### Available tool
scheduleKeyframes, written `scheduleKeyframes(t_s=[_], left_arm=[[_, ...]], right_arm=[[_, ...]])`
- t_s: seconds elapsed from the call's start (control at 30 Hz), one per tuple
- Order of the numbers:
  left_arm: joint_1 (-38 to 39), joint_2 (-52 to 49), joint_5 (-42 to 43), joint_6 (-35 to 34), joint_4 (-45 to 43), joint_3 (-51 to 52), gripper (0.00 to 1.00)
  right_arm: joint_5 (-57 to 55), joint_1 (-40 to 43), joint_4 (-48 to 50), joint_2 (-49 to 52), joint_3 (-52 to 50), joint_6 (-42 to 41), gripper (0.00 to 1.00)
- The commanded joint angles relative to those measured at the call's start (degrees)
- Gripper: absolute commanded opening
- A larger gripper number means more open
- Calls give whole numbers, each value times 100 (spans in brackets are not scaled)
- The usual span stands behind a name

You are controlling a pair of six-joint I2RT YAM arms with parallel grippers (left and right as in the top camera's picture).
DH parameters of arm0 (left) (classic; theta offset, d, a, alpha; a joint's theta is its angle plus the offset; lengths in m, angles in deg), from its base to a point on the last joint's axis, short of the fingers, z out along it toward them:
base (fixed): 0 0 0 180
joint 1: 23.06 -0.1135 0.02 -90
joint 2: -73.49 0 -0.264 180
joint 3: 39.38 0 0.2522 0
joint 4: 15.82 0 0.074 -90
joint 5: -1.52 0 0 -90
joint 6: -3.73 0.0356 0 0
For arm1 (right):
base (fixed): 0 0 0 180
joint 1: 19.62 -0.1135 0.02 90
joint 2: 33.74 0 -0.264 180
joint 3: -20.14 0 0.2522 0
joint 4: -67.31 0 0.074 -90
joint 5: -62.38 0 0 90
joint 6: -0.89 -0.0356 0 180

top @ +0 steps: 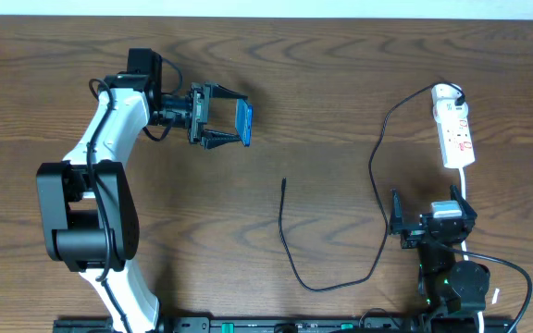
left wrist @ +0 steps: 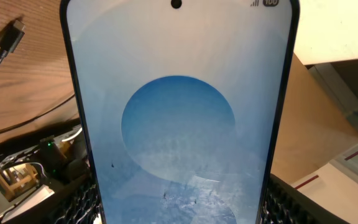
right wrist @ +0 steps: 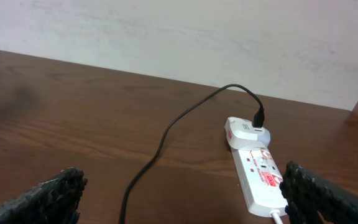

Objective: Plug charger to phone and switch on socket
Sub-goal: 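Hold the phone raised and rotate it with the left gripper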

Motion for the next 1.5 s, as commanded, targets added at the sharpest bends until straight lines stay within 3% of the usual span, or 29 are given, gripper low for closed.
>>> scheduleKeyframes(t_s=[0.0, 0.97, 1.17, 1.47], left_arm=[[-9, 153, 269, -68, 9, -2, 8], [-9, 151, 243, 0, 7, -2, 7], [-9, 151, 243, 756, -13, -2, 7], [-9, 151, -400, 2699, -76, -2, 7]], right_arm=[[11, 20, -20, -22, -9, 61, 99], [11, 20, -20, -22, -9, 61, 99], [11, 20, -20, -22, -9, 61, 99], [11, 20, -20, -22, -9, 61, 99]])
